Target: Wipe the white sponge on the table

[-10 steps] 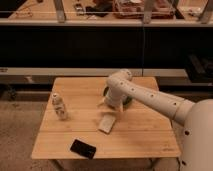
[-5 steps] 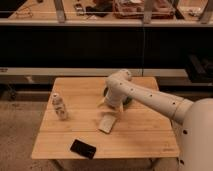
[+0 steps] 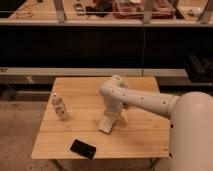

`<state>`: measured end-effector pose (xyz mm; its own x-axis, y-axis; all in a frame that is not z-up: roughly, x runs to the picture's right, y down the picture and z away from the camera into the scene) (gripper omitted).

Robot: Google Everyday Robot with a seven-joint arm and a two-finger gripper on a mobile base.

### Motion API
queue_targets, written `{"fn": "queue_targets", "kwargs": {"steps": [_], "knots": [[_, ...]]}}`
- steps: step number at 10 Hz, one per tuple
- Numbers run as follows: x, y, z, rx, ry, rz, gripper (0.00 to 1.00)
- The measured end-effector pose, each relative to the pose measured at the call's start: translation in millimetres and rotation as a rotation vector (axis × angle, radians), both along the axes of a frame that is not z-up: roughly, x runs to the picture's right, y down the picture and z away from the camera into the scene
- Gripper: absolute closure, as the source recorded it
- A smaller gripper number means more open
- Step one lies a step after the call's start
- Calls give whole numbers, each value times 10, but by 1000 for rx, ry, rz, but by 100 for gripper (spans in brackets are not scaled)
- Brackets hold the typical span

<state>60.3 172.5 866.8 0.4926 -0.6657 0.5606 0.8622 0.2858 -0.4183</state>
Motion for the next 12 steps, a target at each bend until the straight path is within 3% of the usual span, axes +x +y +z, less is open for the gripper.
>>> {"fn": "queue_targets", "kwargs": {"steps": [2, 4, 12], "knots": [[-194, 77, 5, 17, -24, 27, 20], [-341, 67, 11, 62, -78, 47, 20], [-334, 197, -114, 74, -176, 67, 20]]}}
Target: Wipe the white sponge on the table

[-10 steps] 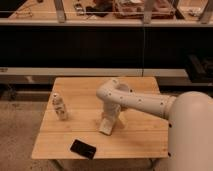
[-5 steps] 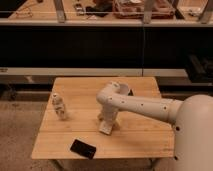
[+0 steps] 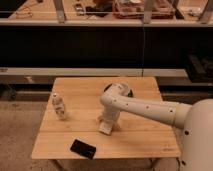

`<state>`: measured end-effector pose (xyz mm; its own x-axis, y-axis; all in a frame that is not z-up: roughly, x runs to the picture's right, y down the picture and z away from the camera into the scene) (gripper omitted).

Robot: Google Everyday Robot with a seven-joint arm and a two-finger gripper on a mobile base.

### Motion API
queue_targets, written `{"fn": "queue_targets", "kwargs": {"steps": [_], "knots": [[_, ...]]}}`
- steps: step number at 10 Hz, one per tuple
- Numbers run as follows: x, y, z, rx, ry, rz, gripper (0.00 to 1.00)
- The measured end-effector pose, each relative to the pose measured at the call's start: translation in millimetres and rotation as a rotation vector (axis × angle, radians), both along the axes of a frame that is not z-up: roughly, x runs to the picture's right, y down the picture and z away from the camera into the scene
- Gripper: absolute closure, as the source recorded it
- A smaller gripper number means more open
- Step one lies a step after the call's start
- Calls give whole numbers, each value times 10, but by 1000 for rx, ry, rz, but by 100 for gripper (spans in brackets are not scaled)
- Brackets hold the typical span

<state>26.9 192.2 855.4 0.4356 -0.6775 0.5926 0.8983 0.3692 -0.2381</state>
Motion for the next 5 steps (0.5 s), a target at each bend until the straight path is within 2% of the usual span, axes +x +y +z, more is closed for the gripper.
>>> {"fn": "queue_targets", "kwargs": {"steps": [1, 5], "knots": [[-37, 16, -8, -7, -18, -3, 24], [-44, 42, 16, -25, -59, -9, 63]]}}
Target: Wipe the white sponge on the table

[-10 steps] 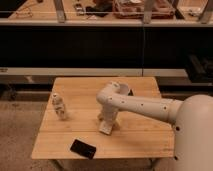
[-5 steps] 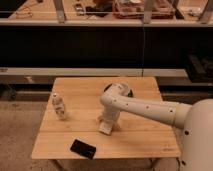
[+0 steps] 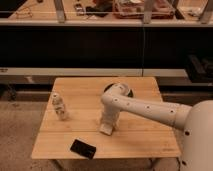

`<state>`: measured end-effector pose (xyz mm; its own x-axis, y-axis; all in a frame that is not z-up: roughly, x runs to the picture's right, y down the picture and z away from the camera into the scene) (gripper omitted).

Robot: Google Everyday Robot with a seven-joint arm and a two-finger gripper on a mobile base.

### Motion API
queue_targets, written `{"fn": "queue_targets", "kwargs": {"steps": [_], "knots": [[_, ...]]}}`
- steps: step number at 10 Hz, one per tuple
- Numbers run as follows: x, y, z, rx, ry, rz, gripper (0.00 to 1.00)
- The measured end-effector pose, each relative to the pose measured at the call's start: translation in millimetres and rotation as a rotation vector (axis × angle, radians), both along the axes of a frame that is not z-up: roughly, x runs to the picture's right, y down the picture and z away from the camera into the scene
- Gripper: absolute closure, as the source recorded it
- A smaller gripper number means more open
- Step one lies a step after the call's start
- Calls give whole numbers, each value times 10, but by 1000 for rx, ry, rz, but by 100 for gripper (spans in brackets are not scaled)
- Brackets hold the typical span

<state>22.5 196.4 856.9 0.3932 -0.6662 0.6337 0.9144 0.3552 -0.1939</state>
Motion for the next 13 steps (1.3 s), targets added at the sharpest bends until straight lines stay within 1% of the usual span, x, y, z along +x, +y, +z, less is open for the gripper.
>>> {"fn": "queue_targets", "kwargs": {"steps": [2, 3, 4, 5, 6, 7, 9, 11, 13], "knots": [[14, -57, 9, 11, -3, -6, 80], [35, -104, -4, 18, 1, -5, 92], [112, -155, -25, 30, 14, -1, 99], [165, -175, -49, 34, 26, 6, 100], [260, -205, -84, 43, 49, 17, 100], [411, -218, -124, 50, 83, 30, 100], [601, -204, -176, 51, 124, 50, 100], [836, -100, -239, 45, 161, 93, 100], [890, 22, -302, 37, 153, 126, 100]]}}
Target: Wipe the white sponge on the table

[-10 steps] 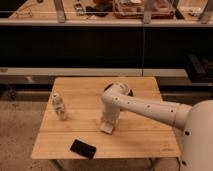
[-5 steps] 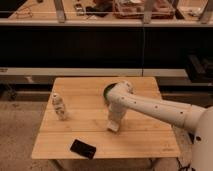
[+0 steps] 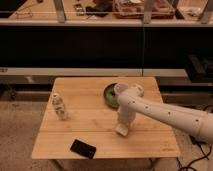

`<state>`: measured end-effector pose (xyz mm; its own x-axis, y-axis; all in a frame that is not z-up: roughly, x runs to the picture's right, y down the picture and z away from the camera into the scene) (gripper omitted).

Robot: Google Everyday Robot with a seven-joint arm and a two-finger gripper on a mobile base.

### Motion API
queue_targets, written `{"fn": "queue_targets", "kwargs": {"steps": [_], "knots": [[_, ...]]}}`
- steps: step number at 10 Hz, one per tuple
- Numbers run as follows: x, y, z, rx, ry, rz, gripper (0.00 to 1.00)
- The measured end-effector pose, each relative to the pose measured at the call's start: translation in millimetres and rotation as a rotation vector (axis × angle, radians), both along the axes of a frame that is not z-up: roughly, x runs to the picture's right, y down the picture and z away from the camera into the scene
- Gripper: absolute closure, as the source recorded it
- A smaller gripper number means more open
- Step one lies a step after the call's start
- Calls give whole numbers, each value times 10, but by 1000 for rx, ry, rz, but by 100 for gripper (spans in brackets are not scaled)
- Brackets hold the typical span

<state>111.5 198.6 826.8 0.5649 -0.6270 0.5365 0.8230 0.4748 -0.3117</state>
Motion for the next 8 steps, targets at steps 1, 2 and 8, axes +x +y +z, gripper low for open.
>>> {"fn": "queue_targets", "kwargs": {"steps": [1, 2, 8], "knots": [[-9, 114, -47, -5, -19, 22, 100], [-5, 216, -78, -13, -29, 29, 100], [-418, 523, -150, -25, -91, -96, 100]]}}
